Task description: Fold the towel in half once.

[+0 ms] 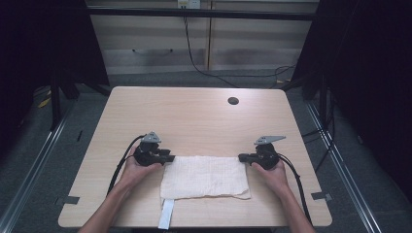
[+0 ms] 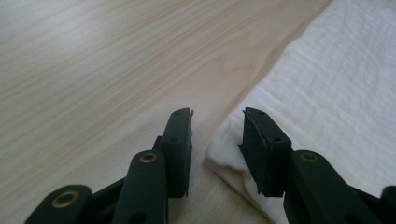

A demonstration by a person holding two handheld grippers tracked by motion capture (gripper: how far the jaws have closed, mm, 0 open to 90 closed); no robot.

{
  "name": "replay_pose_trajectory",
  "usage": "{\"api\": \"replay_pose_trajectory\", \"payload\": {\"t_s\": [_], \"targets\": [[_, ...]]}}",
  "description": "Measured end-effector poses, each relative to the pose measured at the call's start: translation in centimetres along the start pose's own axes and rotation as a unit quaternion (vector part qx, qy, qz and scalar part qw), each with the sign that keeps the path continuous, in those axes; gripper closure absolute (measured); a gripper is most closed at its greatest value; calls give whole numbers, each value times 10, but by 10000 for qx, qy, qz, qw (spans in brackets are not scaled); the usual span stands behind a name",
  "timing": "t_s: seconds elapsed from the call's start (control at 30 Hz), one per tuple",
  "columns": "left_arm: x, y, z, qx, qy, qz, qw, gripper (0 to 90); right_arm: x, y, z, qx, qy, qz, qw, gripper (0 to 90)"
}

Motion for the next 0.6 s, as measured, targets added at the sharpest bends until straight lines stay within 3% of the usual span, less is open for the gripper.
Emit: {"api": "replay_pose_trajectory", "payload": {"t_s": [0.1, 0.17, 0.2, 0.33, 0.43, 0.6], "targets": [[-5, -1, 1, 12, 1, 107, 9999, 621, 0, 0, 0, -2, 6, 6, 10000, 873], [-8, -1, 1, 61, 117, 265, 9996, 629, 0, 0, -1, -4, 9, 4, 10000, 873], [-9, -1, 1, 82, 168, 341, 9992, 661, 0, 0, -1, -6, 8, 4, 10000, 874], [-13, -2, 2, 93, 53, 404, 9991, 828, 1, 0, -1, -24, -4, 15, 10000, 874], [-12, -2, 2, 60, -12, 223, 9997, 850, 1, 1, -2, -46, 4, 28, 10000, 874], [-7, -2, -2, 21, 0, 106, 9999, 856, 1, 2, -4, -115, 19, 11, 9999, 874]]}}
Point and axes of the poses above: each handheld gripper's, and its own axes: z roughly forward along the jaws, y roughly out of its top, x roughly to its left, the point moved 2 cm from there along z, roughly forward along the jaws, and after that the axes turned 5 degrees about -y, right-handed, at the moved point
